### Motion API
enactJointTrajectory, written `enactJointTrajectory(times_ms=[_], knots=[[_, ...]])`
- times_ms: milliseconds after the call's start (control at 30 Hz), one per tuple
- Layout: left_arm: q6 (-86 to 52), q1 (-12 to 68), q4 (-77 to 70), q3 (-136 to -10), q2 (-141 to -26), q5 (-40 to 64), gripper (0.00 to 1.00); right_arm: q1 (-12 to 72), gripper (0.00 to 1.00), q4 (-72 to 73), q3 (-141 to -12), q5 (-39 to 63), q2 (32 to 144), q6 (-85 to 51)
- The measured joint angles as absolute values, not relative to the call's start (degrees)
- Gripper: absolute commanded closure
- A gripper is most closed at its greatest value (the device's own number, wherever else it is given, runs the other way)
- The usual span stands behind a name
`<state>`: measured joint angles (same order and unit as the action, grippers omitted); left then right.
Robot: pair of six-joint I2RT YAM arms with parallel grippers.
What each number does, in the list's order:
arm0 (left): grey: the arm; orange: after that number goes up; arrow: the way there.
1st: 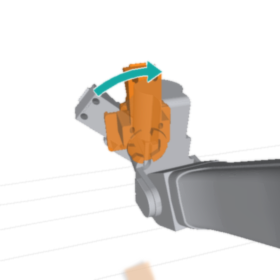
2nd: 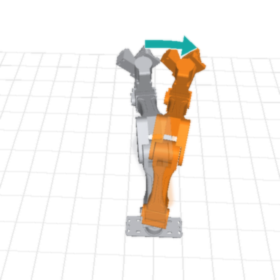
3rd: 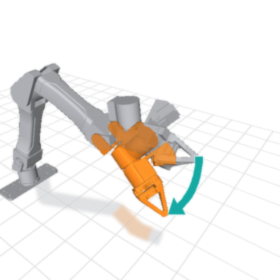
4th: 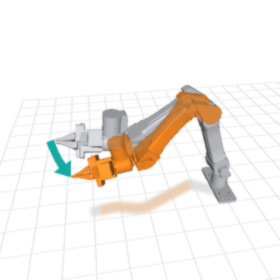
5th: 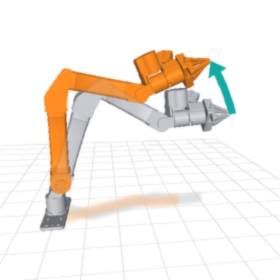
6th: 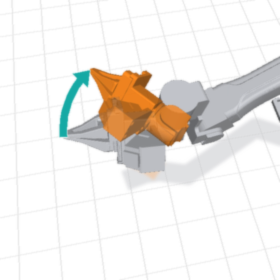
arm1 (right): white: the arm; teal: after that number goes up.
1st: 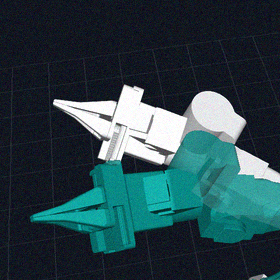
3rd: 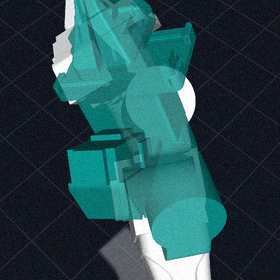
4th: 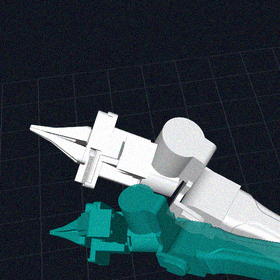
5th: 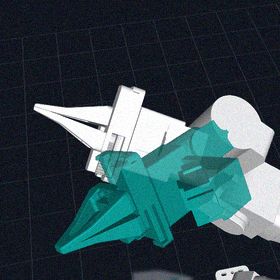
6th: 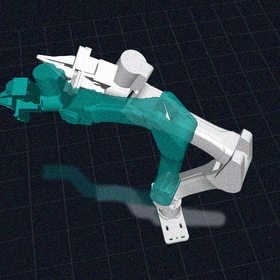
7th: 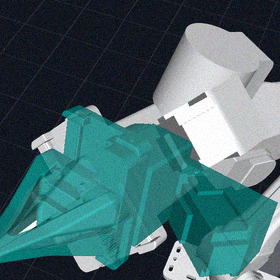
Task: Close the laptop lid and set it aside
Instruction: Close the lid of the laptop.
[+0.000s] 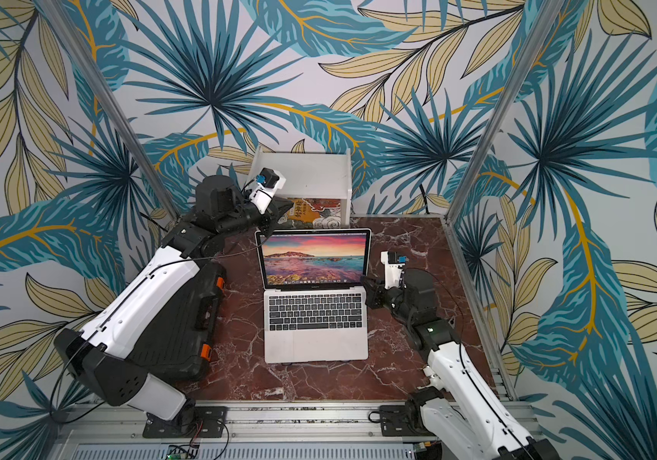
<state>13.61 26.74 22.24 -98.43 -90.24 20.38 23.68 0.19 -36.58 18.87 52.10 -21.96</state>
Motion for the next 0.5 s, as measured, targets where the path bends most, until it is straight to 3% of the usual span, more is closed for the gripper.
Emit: enactJointTrajectory(times_ms=[67, 500], knots=[[14.28, 27.24, 23.66, -100.33, -91.59, 20.25, 0.98, 25.12, 1.00, 1.32, -36.58, 17.69, 53.69, -21.41], [17.67, 28.08, 32.03, -110.24, -101.27, 20.80, 0.98, 30.70, 1.00, 2.55, -36.42, 11.49, 60.12, -16.36]])
